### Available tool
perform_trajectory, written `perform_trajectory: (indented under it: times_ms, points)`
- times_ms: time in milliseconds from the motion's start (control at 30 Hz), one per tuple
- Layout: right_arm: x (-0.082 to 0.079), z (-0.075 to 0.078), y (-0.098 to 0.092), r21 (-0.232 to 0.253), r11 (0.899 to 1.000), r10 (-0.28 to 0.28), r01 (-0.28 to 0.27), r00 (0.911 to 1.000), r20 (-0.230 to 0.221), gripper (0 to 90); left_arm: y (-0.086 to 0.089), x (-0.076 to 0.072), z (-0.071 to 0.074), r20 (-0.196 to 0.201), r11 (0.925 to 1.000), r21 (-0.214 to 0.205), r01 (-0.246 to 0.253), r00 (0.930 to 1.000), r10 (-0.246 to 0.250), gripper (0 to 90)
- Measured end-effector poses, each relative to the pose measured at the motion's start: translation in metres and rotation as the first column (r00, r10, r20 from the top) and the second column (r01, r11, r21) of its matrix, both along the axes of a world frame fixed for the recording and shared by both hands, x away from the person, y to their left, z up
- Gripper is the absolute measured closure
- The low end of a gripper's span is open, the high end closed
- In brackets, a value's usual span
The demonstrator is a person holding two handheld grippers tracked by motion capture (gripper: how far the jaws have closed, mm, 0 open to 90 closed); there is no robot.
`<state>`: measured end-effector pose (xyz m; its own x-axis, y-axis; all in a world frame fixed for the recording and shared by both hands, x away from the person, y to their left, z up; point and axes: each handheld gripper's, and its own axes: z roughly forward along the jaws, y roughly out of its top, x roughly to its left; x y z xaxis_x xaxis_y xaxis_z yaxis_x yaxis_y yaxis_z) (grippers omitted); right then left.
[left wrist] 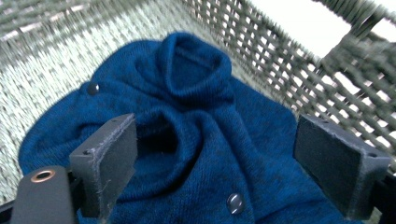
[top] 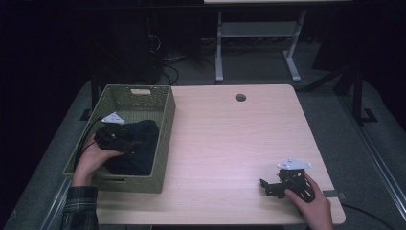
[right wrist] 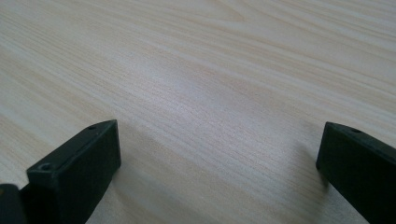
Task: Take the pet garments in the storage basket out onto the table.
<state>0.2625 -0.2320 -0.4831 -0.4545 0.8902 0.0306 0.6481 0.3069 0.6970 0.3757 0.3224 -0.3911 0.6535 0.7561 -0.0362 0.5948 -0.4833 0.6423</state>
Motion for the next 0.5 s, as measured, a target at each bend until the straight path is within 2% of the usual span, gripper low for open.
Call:
perform_trajectory:
  times_ms: [300, 367, 400, 467, 500]
  points:
    - [0.000, 0.000, 0.000, 0.000, 1.000, 0.000, 0.000, 1.0000, 0.000, 0.0, -0.002, 0.004, -0.013, -0.058, 0.9990, 0.031, 0.033, 0.9978, -0.031, 13.1]
    - [0.000, 0.000, 0.000, -0.001, 1.000, 0.000, 0.000, 1.0000, 0.000, 0.0, -0.005, 0.005, -0.018, -0.087, 0.9979, 0.043, 0.049, 0.9951, -0.045, 13.1]
    - [0.000, 0.000, 0.000, -0.001, 1.000, 0.001, -0.001, 1.0000, 0.001, 0.0, -0.005, 0.005, -0.018, -0.087, 0.9979, 0.043, 0.049, 0.9951, -0.045, 13.1]
    - [0.000, 0.000, 0.000, -0.001, 1.000, 0.001, -0.001, 1.0000, 0.001, 0.0, -0.008, 0.006, -0.024, -0.117, 0.9955, 0.069, 0.065, 0.9915, -0.056, 13.1]
    - [0.000, 0.000, 0.000, -0.001, 1.000, 0.001, -0.001, 1.0000, 0.001, 0.0, -0.008, 0.006, -0.024, -0.117, 0.9955, 0.069, 0.065, 0.9915, -0.056, 13.0]
